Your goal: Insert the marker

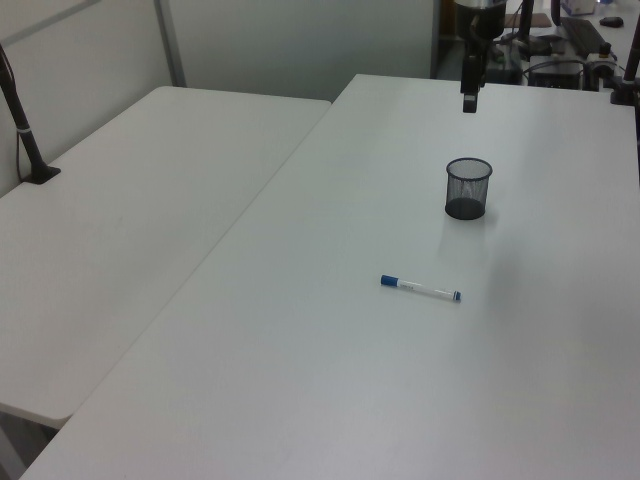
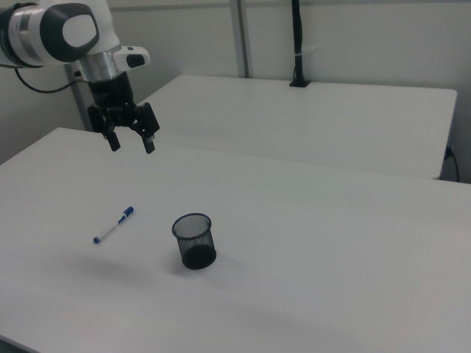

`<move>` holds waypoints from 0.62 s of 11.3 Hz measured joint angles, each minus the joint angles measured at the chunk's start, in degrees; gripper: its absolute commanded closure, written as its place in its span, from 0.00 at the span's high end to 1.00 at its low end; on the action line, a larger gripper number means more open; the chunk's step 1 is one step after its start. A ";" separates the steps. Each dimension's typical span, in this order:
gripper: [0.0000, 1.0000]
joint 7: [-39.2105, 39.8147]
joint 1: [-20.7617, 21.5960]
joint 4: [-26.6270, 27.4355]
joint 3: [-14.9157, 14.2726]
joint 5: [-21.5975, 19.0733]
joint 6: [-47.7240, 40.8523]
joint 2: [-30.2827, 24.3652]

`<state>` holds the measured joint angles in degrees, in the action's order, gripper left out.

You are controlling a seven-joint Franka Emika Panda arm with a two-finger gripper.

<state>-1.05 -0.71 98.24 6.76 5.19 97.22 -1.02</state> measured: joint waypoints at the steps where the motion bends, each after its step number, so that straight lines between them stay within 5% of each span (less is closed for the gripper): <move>1: 1.00 0.00 -0.02 0.00 0.00 0.00 0.00 0.00; 7: 1.00 0.00 0.02 0.00 0.02 -0.05 0.01 1.88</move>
<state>-1.04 -0.69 98.24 6.79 5.13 97.23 0.87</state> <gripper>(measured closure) 0.000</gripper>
